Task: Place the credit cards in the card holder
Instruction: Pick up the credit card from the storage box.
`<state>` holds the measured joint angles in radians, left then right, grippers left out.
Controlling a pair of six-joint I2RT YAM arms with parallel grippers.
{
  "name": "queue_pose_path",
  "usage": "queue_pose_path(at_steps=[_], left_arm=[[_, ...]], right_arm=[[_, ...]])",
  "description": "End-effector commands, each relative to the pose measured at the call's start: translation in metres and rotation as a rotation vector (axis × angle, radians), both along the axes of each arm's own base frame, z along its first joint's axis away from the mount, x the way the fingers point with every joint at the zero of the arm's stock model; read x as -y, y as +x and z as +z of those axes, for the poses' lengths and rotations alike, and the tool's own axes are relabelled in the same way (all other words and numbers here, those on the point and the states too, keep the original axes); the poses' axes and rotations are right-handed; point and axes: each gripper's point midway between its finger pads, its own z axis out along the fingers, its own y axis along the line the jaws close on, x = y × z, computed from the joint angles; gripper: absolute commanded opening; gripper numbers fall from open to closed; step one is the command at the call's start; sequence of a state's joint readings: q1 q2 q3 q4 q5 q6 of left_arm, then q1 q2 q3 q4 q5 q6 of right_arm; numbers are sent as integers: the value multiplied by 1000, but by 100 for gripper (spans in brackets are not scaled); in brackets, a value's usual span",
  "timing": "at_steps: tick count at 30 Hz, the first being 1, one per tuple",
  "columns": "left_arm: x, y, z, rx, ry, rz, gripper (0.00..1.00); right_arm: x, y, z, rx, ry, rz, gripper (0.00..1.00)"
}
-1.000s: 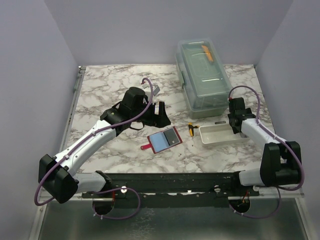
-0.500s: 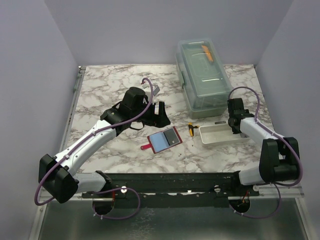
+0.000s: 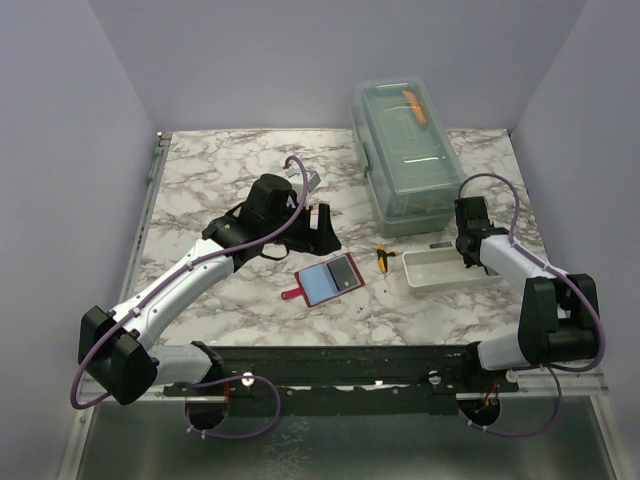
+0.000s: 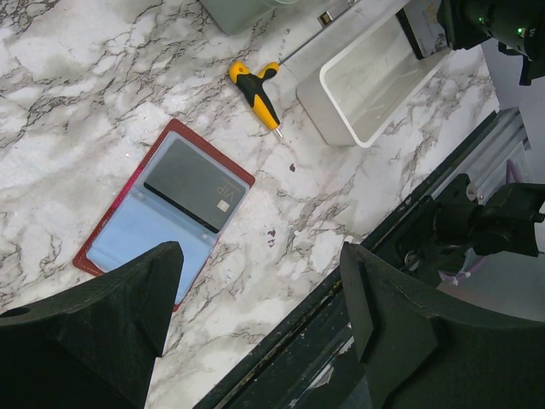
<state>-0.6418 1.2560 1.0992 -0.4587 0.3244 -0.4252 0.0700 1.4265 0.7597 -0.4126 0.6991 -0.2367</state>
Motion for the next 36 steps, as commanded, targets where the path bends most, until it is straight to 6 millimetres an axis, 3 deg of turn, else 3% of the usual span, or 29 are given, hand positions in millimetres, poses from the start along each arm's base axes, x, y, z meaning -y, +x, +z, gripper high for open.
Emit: queue_pose_path(at_steps=[1, 6, 13, 21, 32, 36], left_arm=[[0, 1, 3, 14, 9, -3, 81], [-1, 1, 3, 18, 10, -1, 82], [0, 1, 2, 12, 9, -5, 82], [2, 1, -1, 0, 7, -11, 82], [1, 2, -1, 5, 11, -7, 82], [2, 1, -2, 4, 13, -11, 82]], right_arm=[[6, 1, 9, 35, -25, -18, 16], [5, 0, 8, 30, -18, -19, 0], [-1, -5, 11, 16, 26, -2, 0], [-17, -4, -3, -28, 118, 76, 0], [-9, -3, -31, -125, 70, 19, 1], [-8, -1, -34, -127, 71, 10, 6]])
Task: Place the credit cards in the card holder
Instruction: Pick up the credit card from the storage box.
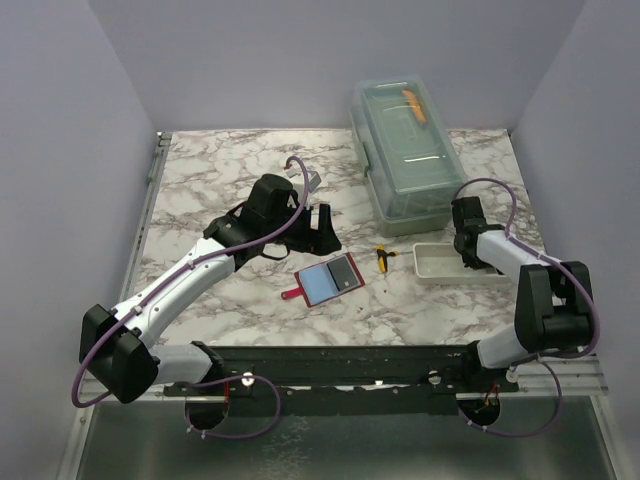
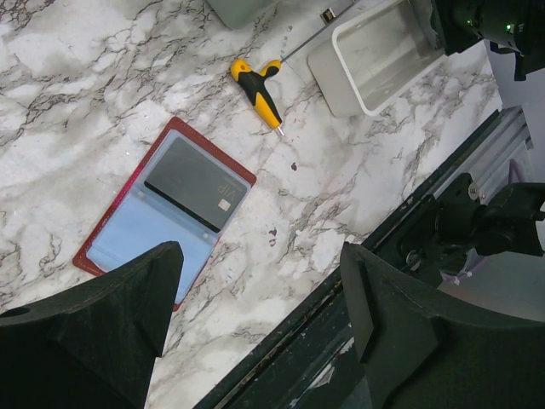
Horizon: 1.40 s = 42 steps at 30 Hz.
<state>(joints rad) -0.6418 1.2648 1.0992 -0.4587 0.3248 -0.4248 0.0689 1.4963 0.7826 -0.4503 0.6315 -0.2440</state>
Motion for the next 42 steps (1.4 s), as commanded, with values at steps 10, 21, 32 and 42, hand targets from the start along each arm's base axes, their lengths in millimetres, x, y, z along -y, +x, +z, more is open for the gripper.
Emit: queue_pose_path(at_steps=[10, 21, 32, 42], left_arm=[[0, 1, 1, 15, 14, -7, 82], [0, 2, -2, 7, 20, -8, 82], [-1, 6, -9, -23, 12, 2, 82], [-6, 15, -18, -64, -4, 26, 82]], right_arm=[[0, 5, -25, -56, 43, -52, 14], [0, 1, 15, 40, 53, -38, 0], [-5, -6, 41, 133, 86, 4, 0], [-31, -11, 93, 197, 270, -60, 0]])
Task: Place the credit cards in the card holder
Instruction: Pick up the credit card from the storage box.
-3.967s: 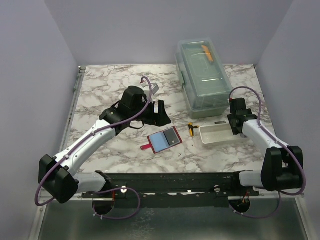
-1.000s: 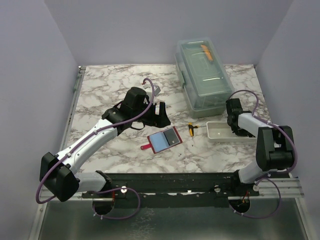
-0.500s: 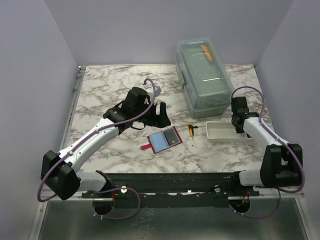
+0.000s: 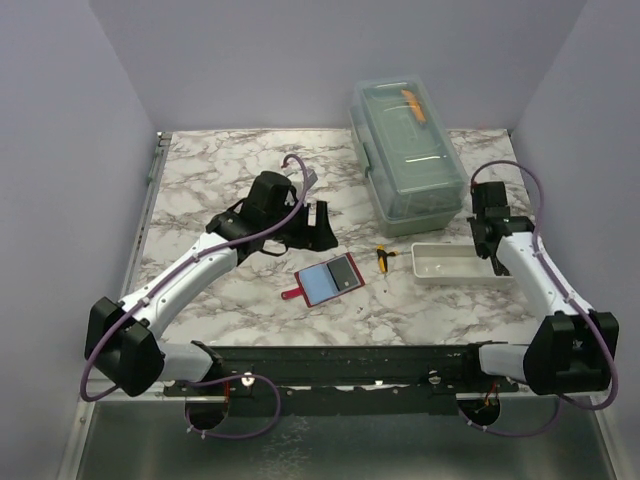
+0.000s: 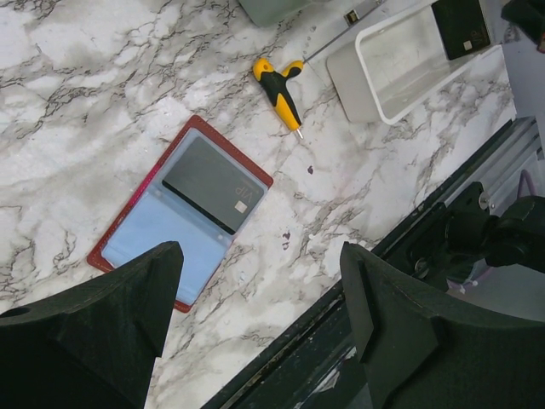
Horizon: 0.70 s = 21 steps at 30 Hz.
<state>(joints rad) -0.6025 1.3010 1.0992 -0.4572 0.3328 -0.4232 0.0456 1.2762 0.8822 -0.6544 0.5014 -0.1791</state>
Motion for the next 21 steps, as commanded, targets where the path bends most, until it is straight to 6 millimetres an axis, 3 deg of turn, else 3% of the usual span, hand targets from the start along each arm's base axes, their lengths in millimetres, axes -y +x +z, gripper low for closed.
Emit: queue_pose_path(at_steps=[1, 5, 7, 11, 13, 17, 21], left_arm=[[0, 4, -7, -46, -33, 0, 82], [-6, 13, -12, -95, -89, 16, 82], [-9, 17, -12, -103, -112, 20, 82], [-11, 22, -16, -124, -134, 25, 82], [-13, 23, -21, -138, -133, 48, 82], [-27, 22, -42, -194, -105, 145, 82], [-41, 8, -68, -305, -99, 258, 81]], right_arm=[[-19, -8, 44, 66, 147, -62, 0], [-59, -10, 83, 125, 362, 48, 0], [-85, -10, 114, 222, 489, 146, 0], [-169, -32, 164, 288, 862, 475, 0], [-202, -43, 172, 251, 1054, 571, 0], [-238, -51, 181, 186, 1304, 689, 0], [-274, -45, 160, 109, 1314, 723, 0]])
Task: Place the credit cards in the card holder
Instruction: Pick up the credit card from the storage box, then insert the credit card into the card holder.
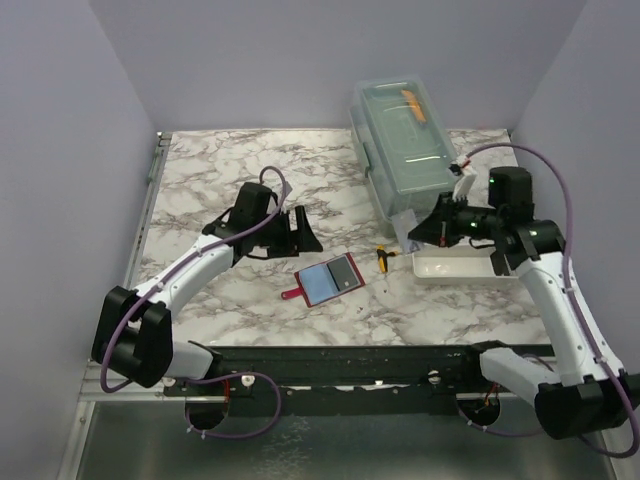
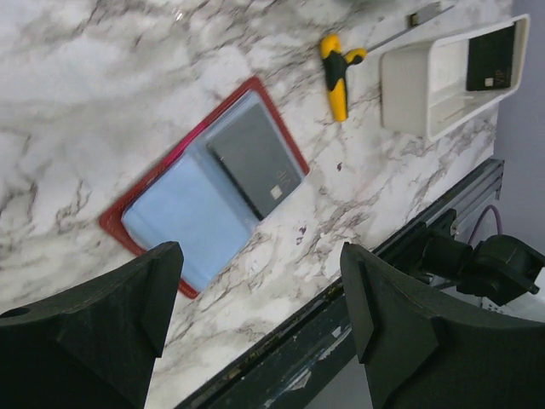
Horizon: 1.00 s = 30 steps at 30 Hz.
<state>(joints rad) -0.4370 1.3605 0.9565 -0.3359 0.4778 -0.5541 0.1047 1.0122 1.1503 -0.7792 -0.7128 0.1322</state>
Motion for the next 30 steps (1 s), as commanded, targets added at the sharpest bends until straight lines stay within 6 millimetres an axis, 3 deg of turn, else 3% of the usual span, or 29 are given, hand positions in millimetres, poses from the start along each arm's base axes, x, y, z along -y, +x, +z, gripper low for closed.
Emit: queue_pose_path(at_steps=[1, 4, 9, 14, 18, 25, 30], left_arm=[[-17, -16, -27, -135, 1, 140, 82], [-23, -28, -46, -219, 9, 187, 81], [-34, -36, -76, -346, 63, 288, 80], [-34, -39, -101, -437, 118, 289, 68], [-47, -39, -119, -463, 232, 343, 67], [-56, -35, -129, -439, 379, 406, 70], [-52, -31, -130, -398, 441, 406, 71]], right_arm=[[-65, -10, -15, -86, 79, 195, 0], [-90, 8, -52, -163, -40, 139, 0], [-107, 38, -99, -276, -89, 112, 0], [-139, 30, -141, -401, -109, 262, 0], [-151, 23, -163, -452, -117, 328, 0], [-156, 15, -207, -525, -150, 378, 0], [-155, 14, -220, -542, -164, 379, 0]])
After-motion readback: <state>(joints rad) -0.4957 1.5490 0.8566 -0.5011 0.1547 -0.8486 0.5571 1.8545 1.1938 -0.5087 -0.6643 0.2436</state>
